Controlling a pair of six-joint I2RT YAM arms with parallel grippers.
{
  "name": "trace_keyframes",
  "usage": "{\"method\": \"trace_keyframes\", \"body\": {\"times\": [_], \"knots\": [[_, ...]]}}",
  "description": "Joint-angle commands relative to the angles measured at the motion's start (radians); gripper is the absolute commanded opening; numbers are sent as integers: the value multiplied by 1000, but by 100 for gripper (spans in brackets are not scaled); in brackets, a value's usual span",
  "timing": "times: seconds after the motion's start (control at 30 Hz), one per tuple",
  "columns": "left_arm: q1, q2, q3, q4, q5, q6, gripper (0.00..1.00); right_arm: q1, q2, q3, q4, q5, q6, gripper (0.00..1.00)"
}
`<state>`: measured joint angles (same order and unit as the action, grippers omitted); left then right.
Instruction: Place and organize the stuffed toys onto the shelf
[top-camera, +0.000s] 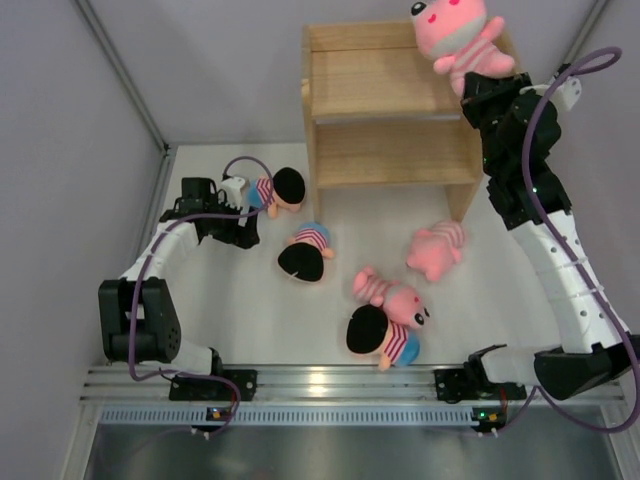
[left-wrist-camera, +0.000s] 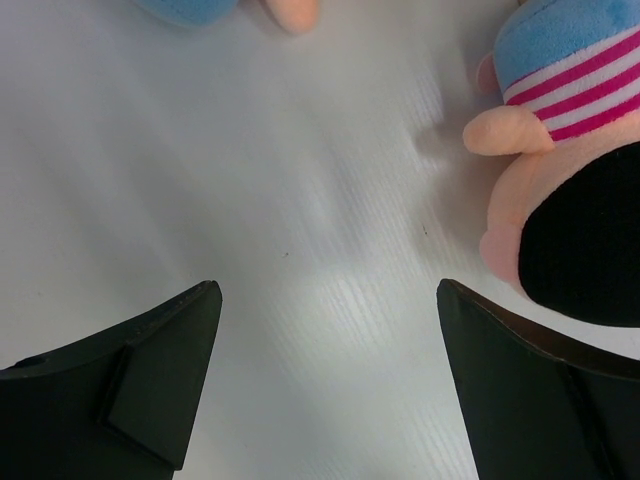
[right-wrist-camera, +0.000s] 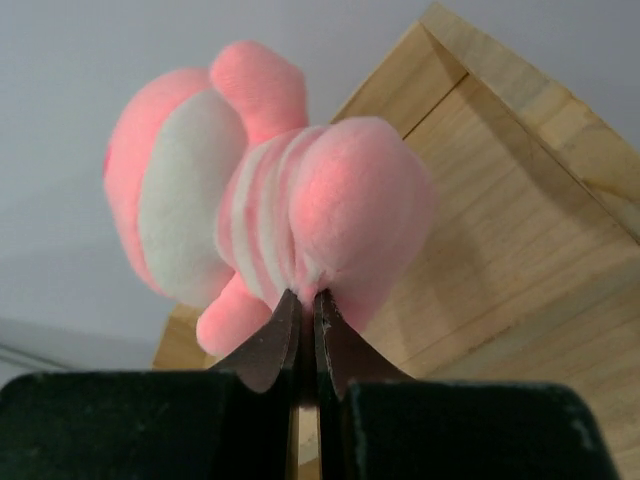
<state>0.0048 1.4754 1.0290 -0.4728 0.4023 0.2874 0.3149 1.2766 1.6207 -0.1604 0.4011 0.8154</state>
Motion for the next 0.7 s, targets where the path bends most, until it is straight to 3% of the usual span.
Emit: {"method": "trace_keyframes", "body": {"times": [0.0, 0.2, 0.33, 0.43, 0.57, 0.67], "knots": [[1, -33, 17, -3, 1, 9, 95, 64, -16, -1, 151, 251, 120, 0], [1, -27, 17, -3, 1, 7, 95, 133, 35, 11, 168, 372, 243, 0], [1, -29, 14, -3, -6, 15, 95, 150, 66, 22, 163, 374, 251, 23], [1, -30, 14, -4, -6, 15, 95, 150, 56, -7, 133, 381, 324, 25], [1, -33, 14, -3, 0, 21, 95, 150, 30, -64, 200, 392, 283, 27], [1, -30, 14, -4, 10, 29, 95, 151, 15, -67, 205, 386, 239, 40]]}}
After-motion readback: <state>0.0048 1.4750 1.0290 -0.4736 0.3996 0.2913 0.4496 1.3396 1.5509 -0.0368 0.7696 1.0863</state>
